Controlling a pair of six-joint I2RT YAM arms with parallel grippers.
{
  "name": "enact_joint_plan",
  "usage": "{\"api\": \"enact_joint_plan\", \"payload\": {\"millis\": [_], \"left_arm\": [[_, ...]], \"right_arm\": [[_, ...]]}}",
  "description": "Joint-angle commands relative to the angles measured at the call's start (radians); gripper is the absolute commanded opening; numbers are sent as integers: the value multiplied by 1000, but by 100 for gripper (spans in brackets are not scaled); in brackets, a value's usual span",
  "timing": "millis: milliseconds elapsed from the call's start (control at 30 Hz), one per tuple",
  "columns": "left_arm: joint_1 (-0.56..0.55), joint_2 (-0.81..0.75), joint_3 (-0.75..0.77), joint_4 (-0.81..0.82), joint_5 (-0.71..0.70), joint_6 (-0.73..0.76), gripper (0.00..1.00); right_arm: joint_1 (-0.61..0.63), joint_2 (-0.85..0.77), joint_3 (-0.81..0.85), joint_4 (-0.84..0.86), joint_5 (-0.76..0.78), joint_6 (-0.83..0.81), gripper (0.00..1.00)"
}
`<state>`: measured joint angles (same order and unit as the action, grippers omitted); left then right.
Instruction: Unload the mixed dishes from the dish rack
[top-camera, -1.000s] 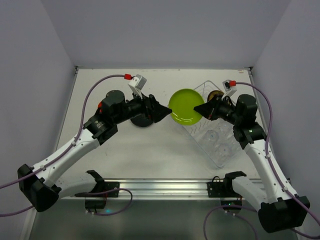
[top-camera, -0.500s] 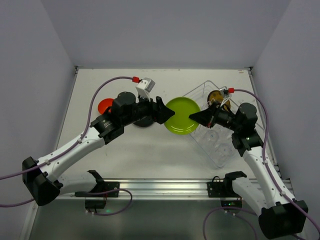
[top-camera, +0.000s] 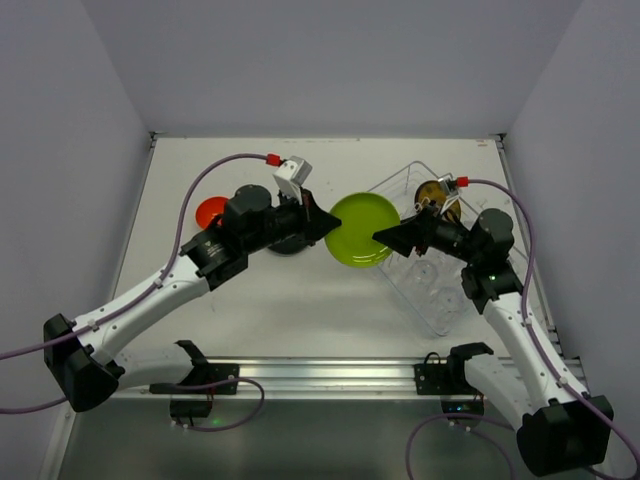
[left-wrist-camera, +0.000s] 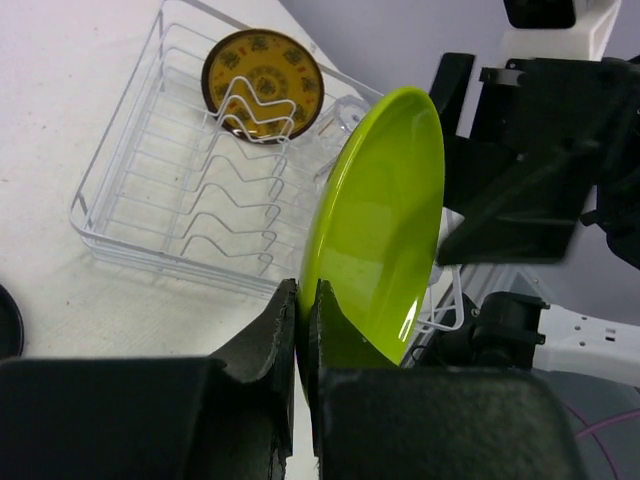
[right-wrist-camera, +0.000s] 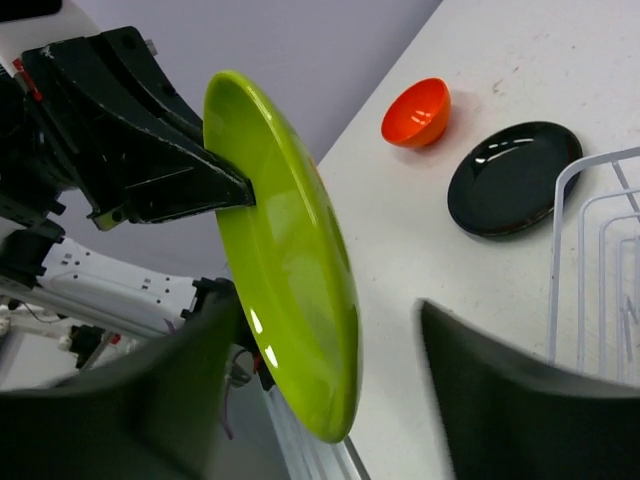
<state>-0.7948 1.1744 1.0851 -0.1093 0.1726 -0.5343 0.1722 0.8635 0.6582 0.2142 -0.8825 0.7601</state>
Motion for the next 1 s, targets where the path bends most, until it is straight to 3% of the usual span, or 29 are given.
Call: {"api": "enact_joint_plan", "payload": {"millis": [0, 167, 200, 267, 400, 567, 800, 967], "left_arm": [[-6, -30, 16, 16, -145, -6, 0], [41, -44, 39, -137, -428, -78, 0], [78, -53, 29, -144, -427, -96, 0], [254, -76, -34, -109, -307, -160, 0], [480, 7, -71, -82, -185, -225, 0], [546, 172, -62, -59, -112, -222, 0], [574, 310, -76, -13, -133, -213, 0], [569, 386, -140, 80, -58, -234, 0]], "right_arm": [[6, -4, -9, 33, 51, -24, 99], [-7, -18, 50, -192, 256, -152, 99], [-8, -26, 61, -252, 296, -181, 99], [-10, -52, 67, -297, 425, -191, 99], [-11, -110, 28, -315, 487, -173, 99], [-11, -167, 17, -366, 491, -199, 99], [-10, -262, 29, -476, 481, -263, 99], [-11, -334, 32, -506, 491, -277, 99]]}}
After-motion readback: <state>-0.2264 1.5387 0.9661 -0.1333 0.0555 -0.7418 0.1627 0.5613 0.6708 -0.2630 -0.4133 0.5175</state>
